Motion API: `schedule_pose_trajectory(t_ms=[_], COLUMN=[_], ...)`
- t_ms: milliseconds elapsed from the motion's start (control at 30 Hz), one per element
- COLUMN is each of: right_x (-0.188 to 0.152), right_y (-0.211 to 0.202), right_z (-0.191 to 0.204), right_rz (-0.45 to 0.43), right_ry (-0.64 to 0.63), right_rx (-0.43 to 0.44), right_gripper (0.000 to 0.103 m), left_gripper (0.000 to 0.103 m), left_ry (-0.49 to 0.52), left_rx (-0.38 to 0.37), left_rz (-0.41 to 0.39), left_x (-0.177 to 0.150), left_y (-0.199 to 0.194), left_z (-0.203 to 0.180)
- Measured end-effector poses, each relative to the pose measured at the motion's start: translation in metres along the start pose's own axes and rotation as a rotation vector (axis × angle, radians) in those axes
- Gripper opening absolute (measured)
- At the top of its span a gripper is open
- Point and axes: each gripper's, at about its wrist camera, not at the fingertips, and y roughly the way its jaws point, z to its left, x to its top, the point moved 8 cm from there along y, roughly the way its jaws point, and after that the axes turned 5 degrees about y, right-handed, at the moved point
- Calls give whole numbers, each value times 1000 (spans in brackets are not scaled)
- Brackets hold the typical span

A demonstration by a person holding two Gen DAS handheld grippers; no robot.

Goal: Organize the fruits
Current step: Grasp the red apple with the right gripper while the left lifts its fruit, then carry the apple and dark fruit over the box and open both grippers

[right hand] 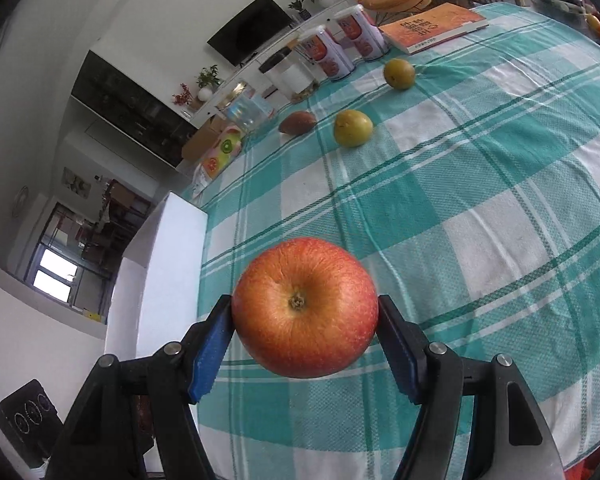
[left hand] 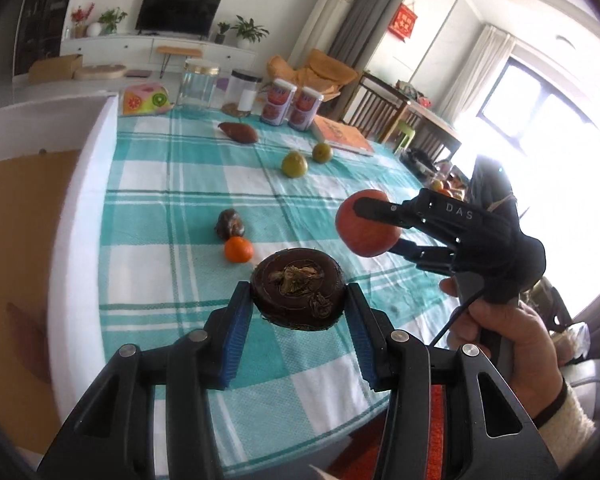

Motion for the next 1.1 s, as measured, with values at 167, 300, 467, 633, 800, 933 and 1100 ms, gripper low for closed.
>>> schedule_pose_trajectory(t_ms=[167, 300, 467, 633, 800, 933, 1100], right_x=[-36, -90, -158, -204, -225, -204, -142], right_y=[19, 58, 114, 154, 173, 147, 80], right_z=[127, 207, 252, 252, 239, 238, 214], right_rz=[82, 212, 339, 396, 411, 321, 47], right_ry=[-157, -299, -464, -597, -673, -665, -674], right_rx=[198, 277, 234, 142, 54, 111, 98], right_gripper=[70, 70, 70, 70, 71, 74, 91], left_gripper=[48, 48, 48, 49, 65, 79, 83], left_ry=[-77, -144, -258, -306, -323, -313, -250], left_rx=[174, 422, 600, 687, 718, 721, 620], left_rz=[-78, -43, 23, 45, 24, -50, -173], left_x=[18, -3, -48, -70, -68, -54, -17], left_y=[-66, -90, -100, -107, -108, -113, -109], left_z=[74, 160, 236, 261, 265, 253, 202])
